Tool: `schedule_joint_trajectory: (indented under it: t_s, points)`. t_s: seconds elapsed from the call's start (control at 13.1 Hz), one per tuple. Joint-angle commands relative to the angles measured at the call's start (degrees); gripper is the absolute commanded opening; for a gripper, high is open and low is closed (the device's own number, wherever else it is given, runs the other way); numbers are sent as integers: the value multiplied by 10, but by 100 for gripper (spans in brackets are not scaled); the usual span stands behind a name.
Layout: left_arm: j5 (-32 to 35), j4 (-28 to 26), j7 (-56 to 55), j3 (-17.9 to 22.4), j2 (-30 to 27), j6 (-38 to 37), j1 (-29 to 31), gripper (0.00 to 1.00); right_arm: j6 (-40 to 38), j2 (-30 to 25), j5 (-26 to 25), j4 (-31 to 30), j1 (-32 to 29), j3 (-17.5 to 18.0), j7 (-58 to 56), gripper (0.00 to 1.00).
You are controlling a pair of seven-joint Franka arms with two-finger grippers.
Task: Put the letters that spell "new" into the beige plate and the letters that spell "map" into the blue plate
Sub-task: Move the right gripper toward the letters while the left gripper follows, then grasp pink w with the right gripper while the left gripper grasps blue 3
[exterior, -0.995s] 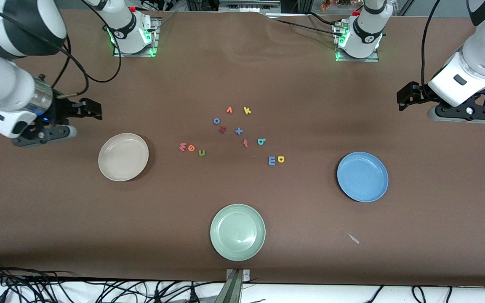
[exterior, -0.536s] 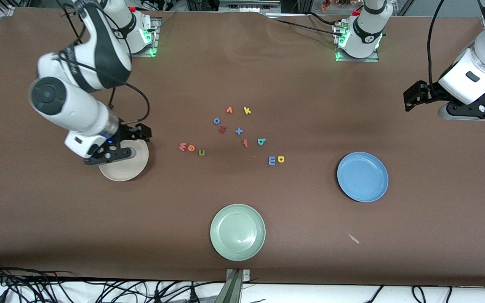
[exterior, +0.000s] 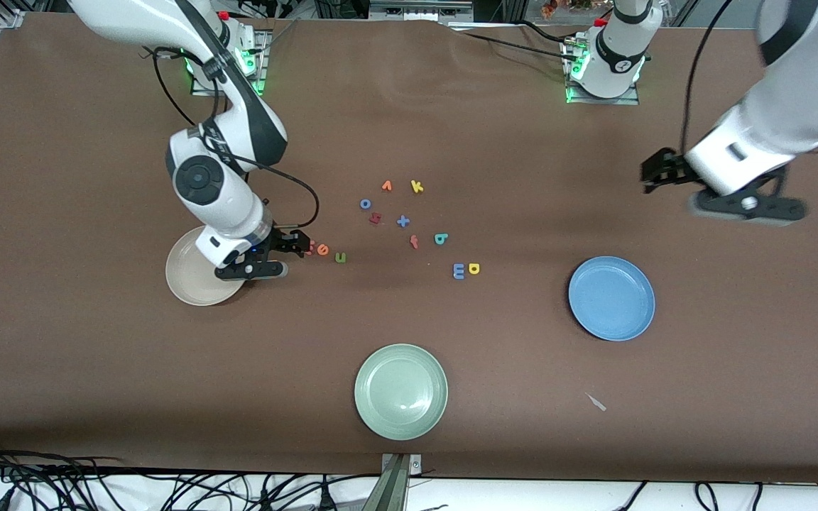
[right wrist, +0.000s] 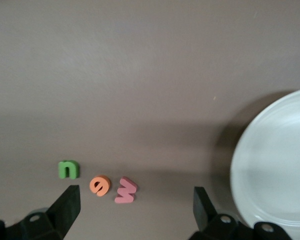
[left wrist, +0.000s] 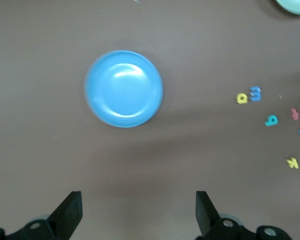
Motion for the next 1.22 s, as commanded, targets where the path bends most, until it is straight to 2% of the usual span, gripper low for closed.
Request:
schedule_joint_trajectory:
  t_s: [0.0,0.15,0.31,0.54,0.77,0.99,1.07,1.15]
  points:
    - [-11,58,12,-1,107,44,-50,100,48,34,-45,-1,8,4,73,100]
    - [-9,85,5,-1,197,113,-101,100,80,52,-47,-7,8,4,82,100]
    - [-1,85,-6,5,266,196,-146,100,83,52,-47,-15,8,4,84,100]
    - [-8,83,-18,3,298,244,-161,100,93,47,-47,-44,8,4,85,100]
    - [1,76,-113,4,307,280,-192,100,106,36,-47,-77,8,4,85,100]
    - [2,74,-116,5,345,349,-207,100,160,36,-47,-111,8,3,84,100]
    - [2,70,-119,5,353,359,-211,99,167,36,-47,-116,8,3,84,100]
    - [2,67,-119,5,354,362,-211,94,167,36,-47,-116,8,3,84,100]
